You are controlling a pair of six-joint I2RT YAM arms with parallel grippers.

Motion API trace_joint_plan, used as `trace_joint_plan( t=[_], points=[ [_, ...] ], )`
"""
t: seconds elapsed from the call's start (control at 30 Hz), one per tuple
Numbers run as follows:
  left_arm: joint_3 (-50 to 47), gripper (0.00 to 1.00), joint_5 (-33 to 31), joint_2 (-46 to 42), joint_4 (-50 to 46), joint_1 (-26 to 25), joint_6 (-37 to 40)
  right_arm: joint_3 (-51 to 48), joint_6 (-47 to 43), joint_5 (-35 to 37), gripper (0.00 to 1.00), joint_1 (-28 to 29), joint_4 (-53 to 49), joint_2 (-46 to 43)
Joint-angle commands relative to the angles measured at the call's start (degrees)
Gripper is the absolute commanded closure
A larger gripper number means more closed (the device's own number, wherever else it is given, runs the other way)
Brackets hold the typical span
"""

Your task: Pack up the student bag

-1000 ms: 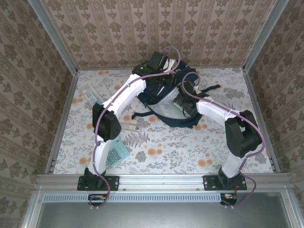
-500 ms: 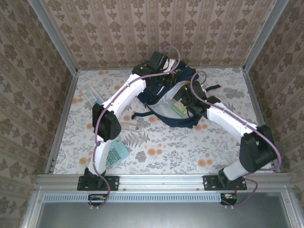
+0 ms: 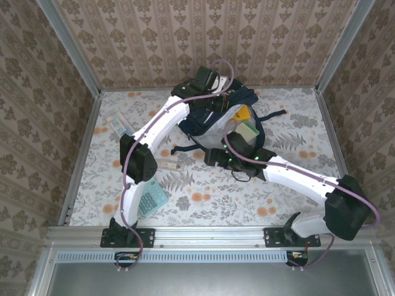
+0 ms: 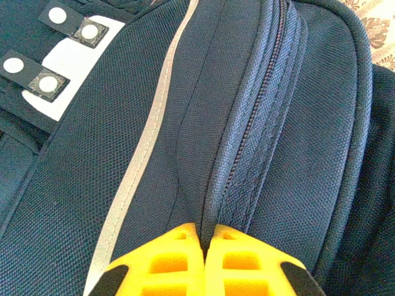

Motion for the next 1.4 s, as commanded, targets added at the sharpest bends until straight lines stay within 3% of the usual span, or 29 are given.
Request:
trace_joint_plan(
  t=[0.0,0.27,0.5,0.7,1.03,1.37],
  points=[
    [2.7,1.0,-1.6,-4.0,0.9,1.6,-0.3,1.0,-4.1,-1.5,0.12,3.5,4.5,4.5],
    [1.2,1.0,-2.3,-5.3,0.2,1.9,0.1,10.8,-9.1,-7.0,0.33,12.3,9.5,18.5],
    [-0.1,1.0,-2.9,-6.2,-0.1,2.0,0.2,18.3,-9.3,-13.5,0.54,14.4,13.2,29.1],
    [-1.5,1.0,-3.0,-7.0,0.0,2.0,0.0,24.4,-9.5,-16.8,0.63,15.2,13.8,36.4],
    [-2.0,1.0,-2.8,-7.4,-0.4,1.7,-0.1,32.0,-9.3,-19.9,0.63,15.0,13.8,44.3],
    [-4.5,1.0,-2.9,-9.4,-0.2,1.2,-0.1,36.3,-7.6,-21.9,0.55,13.5,15.4,49.0]
  ],
)
